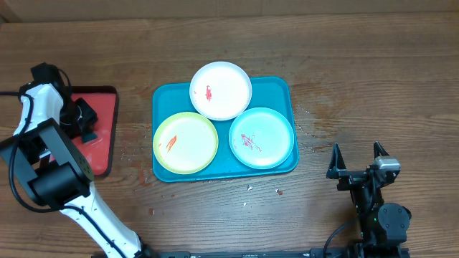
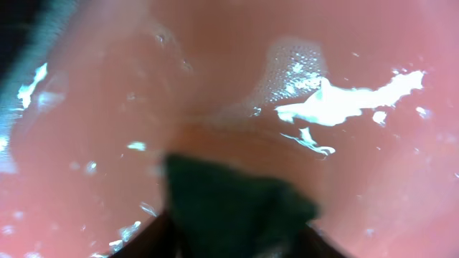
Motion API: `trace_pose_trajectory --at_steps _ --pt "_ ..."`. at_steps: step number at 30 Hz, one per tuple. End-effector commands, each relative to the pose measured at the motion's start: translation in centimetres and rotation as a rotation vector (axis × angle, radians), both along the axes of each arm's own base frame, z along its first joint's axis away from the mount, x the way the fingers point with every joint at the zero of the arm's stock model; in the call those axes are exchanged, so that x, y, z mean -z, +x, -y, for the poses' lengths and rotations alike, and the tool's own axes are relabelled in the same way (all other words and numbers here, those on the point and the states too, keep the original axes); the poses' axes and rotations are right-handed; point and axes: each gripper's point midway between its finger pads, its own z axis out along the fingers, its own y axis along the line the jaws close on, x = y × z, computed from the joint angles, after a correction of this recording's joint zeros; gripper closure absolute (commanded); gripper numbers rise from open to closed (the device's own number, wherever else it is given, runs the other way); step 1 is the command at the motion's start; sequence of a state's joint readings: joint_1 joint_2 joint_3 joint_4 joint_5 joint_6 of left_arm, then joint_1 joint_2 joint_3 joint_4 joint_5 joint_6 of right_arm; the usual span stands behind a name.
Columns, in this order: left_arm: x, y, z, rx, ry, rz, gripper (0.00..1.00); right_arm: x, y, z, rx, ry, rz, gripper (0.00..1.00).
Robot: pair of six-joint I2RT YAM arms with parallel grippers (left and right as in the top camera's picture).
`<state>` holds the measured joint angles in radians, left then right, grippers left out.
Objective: Clean dirty plates on tray and stack at the side
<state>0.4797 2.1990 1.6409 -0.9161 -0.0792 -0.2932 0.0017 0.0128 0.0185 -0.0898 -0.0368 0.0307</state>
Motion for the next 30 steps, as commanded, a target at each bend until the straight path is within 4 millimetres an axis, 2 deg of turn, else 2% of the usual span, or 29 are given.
trace_pose_trajectory --at_steps 1,5,6,10,17,20,24,26,30 --pt "1.1 -0.2 -0.4 0.007 -0.002 -0.028 0.77 0.2 0.0 0.0 0.003 0.006 0.004 0.00" --pt "0.7 0.0 -0.5 0.007 0.003 -0.019 0.96 0.2 0.0 0.0 0.003 0.006 0.004 0.00" --pt "0.3 0.0 -0.5 0.006 0.003 -0.018 0.95 0.2 0.0 0.0 0.003 0.006 0.004 0.00" --pt "-3.4 0.6 -0.8 0.002 0.007 -0.009 0.96 0.1 0.0 0.0 0.003 0.006 0.005 0.00" --pt "-11.5 1.0 -0.9 -0.008 0.017 0.025 0.96 0.2 0.0 0.0 0.003 0.006 0.004 0.00" --pt "-13.4 1.4 -0.2 -0.017 -0.011 0.063 0.96 0.2 0.0 0.0 0.003 0.006 0.004 0.00" --pt "-13.1 1.5 0.5 -0.013 -0.055 0.069 0.96 0.2 0.0 0.0 0.003 0.006 0.004 0.00" --pt "-11.5 1.5 0.2 -0.014 -0.041 0.057 0.96 0.2 0.0 0.0 0.003 0.006 0.004 0.00" --pt "-7.1 1.2 0.0 -0.016 -0.030 0.039 0.96 0.2 0.0 0.0 0.003 0.006 0.004 0.00"
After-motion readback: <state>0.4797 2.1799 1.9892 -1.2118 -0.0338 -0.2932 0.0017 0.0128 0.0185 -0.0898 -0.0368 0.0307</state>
